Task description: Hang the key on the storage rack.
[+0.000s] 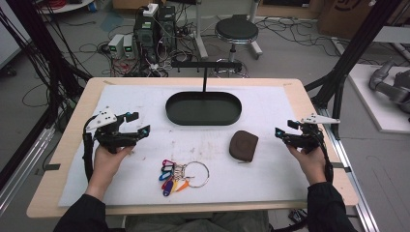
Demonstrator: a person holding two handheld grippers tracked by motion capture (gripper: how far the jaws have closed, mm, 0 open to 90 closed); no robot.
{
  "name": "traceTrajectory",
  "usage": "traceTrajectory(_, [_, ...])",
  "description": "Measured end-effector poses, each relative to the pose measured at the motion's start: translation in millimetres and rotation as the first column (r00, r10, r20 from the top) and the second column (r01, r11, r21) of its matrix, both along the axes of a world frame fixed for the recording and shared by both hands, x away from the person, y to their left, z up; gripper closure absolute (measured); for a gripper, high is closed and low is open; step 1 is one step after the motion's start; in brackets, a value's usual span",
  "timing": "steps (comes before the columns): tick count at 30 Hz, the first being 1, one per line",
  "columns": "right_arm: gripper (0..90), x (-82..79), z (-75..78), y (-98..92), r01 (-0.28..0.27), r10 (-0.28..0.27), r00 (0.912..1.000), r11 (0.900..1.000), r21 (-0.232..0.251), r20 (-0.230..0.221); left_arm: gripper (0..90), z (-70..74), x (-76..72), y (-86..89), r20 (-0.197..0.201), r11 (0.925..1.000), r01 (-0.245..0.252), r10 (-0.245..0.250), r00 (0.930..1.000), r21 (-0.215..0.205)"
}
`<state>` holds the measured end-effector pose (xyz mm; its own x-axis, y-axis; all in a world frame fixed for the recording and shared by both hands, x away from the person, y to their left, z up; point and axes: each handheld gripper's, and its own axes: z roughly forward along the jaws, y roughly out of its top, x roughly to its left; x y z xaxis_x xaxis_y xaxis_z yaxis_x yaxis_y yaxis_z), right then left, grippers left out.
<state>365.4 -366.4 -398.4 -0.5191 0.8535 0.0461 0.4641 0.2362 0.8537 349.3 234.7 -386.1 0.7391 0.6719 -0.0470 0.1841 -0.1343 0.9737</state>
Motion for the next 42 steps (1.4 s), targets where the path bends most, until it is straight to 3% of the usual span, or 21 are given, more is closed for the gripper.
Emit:
traceTrajectory(2, [31.1,0.0,-0.5,0.5,-0.001,0.001,1.0000,1.000,-0.004,-0.001,26.5,0.5,-0.7,-0.9,0.005,1.0000,-0.002,0.002,1.0000,0.000])
traceTrajectory(7, [33.8,-1.4,-0.5,-0.3,-0.002,0.002,1.0000,1.000,-0.004,0.006,31.1,0.6,-1.5,-4.7,0.008,0.9988,0.048,-0.048,0.9988,-0.012])
traceTrajectory(11, [33.9,-0.8,-1.3,-2.0,-0.002,0.002,1.0000,1.000,-0.002,0.005,31.2,-0.2,-1.7,-14.2,0.011,0.9968,0.077,-0.077,0.9969,0.020])
traceTrajectory(21, [33.4,-1.5,-1.7,-4.3,0.009,-0.009,0.9999,1.000,-0.004,0.007,36.4,-2.8,-3.2,-26.5,-0.013,0.9895,0.143,-0.143,0.9897,0.023])
traceTrajectory(24, [33.4,-2.4,-2.0,-5.0,0.012,-0.012,0.9999,1.000,-0.005,0.005,40.9,-3.7,-3.5,-31.2,-0.046,0.9833,0.180,-0.181,0.9824,-0.028])
traceTrajectory(27, [33.4,-2.0,-2.5,-6.3,0.014,-0.014,0.9999,1.000,-0.006,0.003,41.1,-4.2,-2.7,-38.2,-0.066,0.9764,0.211,-0.214,0.9747,-0.045])
traceTrajectory(36, [33.4,-1.9,-3.4,-6.6,0.011,-0.011,0.9999,1.000,-0.013,0.004,28.6,-6.4,-1.8,-71.2,-0.123,0.9573,0.288,-0.282,0.9514,0.028])
traceTrajectory(42, [33.4,-3.5,-4.3,-8.4,0.014,-0.014,0.9999,1.000,-0.016,0.002,27.5,-11.5,-1.3,-92.9,-0.144,0.9429,0.324,-0.311,0.9394,0.077])
